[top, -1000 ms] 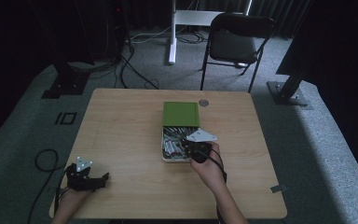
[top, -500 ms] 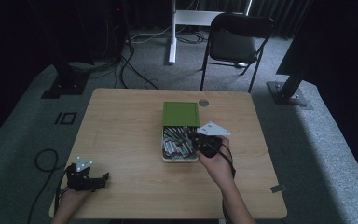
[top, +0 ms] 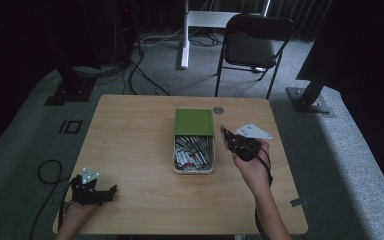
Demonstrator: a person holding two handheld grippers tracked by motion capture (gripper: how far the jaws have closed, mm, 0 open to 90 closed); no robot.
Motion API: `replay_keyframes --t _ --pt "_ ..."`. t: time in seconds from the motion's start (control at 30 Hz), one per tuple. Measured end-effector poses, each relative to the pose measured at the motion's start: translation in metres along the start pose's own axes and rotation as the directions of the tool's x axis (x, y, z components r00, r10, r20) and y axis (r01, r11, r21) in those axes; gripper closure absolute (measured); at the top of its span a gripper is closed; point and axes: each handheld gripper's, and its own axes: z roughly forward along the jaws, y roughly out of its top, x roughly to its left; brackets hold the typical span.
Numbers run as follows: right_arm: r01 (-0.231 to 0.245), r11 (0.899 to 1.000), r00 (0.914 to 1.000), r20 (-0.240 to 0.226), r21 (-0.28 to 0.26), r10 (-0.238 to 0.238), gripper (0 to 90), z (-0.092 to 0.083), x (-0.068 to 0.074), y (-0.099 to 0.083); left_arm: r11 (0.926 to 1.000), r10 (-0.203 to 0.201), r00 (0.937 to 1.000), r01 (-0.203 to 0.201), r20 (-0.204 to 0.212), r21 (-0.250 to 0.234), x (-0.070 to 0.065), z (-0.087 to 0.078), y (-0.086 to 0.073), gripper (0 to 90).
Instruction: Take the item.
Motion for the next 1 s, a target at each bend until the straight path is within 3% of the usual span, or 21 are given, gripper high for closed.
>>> replay_keyframes --t 0.37,0.63,1.0 --pt "-0.034 0.998 0.9948 0.097 0.044 0.030 89.3 0.009 -0.033 -0.027 1.0000 0.000 1.0000 0.000 0.000 0.001 0.000 0.000 0.000 1.4" --pt "-0.059 0.994 0.9836 0.176 0.097 0.041 89.1 0.024 -0.057 -0.052 1.0000 -0.001 1.0000 0.001 0.001 0.001 0.000 0.000 0.000 1.4" --pt "-0.109 0.981 0.9725 0.221 0.161 0.072 89.1 0.044 -0.077 -0.076 1.0000 -0.001 1.0000 0.001 0.001 0.001 0.000 0.000 0.000 1.4"
